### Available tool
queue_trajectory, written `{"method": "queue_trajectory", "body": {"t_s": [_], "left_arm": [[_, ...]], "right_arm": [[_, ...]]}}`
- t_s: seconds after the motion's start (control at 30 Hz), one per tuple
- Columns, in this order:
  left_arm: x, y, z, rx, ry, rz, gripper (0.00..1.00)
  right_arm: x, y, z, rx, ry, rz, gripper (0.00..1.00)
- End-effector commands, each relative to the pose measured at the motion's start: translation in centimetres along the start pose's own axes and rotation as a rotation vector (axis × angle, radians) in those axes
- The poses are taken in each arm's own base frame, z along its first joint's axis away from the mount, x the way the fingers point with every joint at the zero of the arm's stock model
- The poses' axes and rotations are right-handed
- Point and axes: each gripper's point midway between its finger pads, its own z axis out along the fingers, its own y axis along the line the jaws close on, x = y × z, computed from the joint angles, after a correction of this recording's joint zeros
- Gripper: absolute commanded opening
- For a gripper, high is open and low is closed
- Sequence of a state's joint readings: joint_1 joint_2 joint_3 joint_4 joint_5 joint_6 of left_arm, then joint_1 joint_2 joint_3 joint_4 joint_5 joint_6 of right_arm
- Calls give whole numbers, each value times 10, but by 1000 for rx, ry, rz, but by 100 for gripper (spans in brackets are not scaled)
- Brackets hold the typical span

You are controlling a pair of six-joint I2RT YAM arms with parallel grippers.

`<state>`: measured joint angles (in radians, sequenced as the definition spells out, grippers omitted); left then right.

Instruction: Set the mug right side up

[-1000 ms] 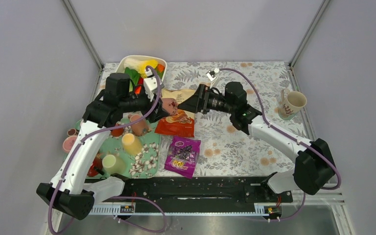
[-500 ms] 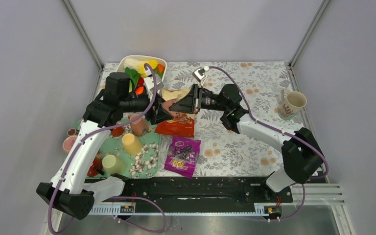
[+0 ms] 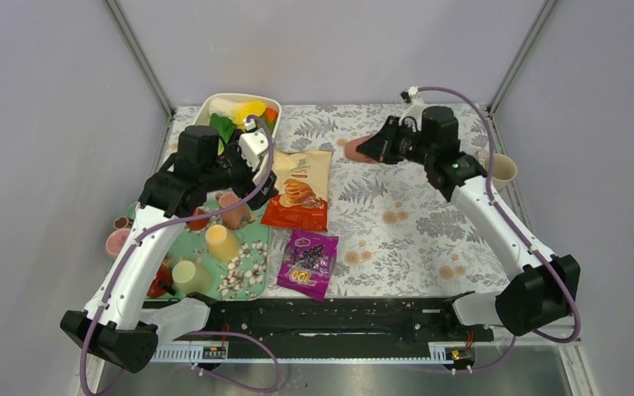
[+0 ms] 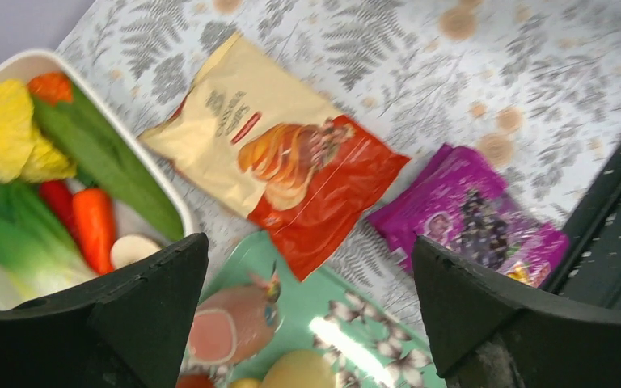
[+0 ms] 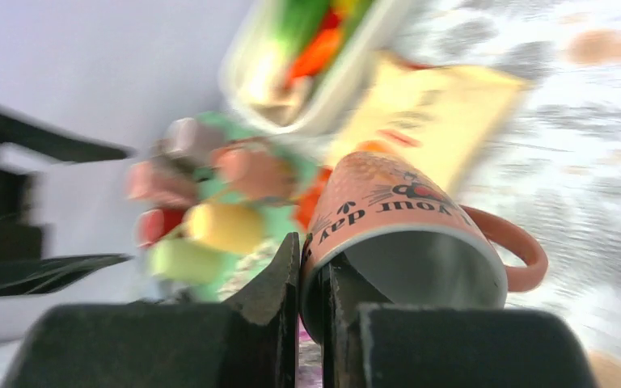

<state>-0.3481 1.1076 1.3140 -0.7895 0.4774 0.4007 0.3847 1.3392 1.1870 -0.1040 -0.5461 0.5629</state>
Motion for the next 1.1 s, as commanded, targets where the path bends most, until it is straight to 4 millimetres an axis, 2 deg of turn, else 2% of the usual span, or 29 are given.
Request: {"method": "queue_trajectory", "body": {"t_s": [0.0,0.1,0.2,0.3,0.4,0.57,0.73,0.87,0.93,1.07], "left_arm": [[35,27,-6,-154,142,41,99],[64,33,-3,-180,244,48,99],[92,38,0,-207,339,54,99],[115,41,1,-220,414,72,99],[133,43,1,-220,474,106,99],[155,46,3,-200,555,163,99],[174,56,5,-213,651,201,91],[188,66,8,-226,724,233,90],[191,71,12,-235,743,246,90],[187,75,20,-244,725,223,90]], "right_arm": [[-24,-110,-58,580,94,-296,0],[-32,-174,-82,833,214,-311,0],[-34,-227,-91,954,295,-268,0],[-29,-269,-99,1041,343,-217,0],[-19,-295,-99,1058,395,-168,0],[-5,-322,-105,1115,463,-146,0],[6,-334,-109,1104,487,-99,0],[11,-338,-110,1108,504,-90,13],[12,-339,-110,1111,507,-89,16],[13,-339,-110,1107,510,-87,21]]}}
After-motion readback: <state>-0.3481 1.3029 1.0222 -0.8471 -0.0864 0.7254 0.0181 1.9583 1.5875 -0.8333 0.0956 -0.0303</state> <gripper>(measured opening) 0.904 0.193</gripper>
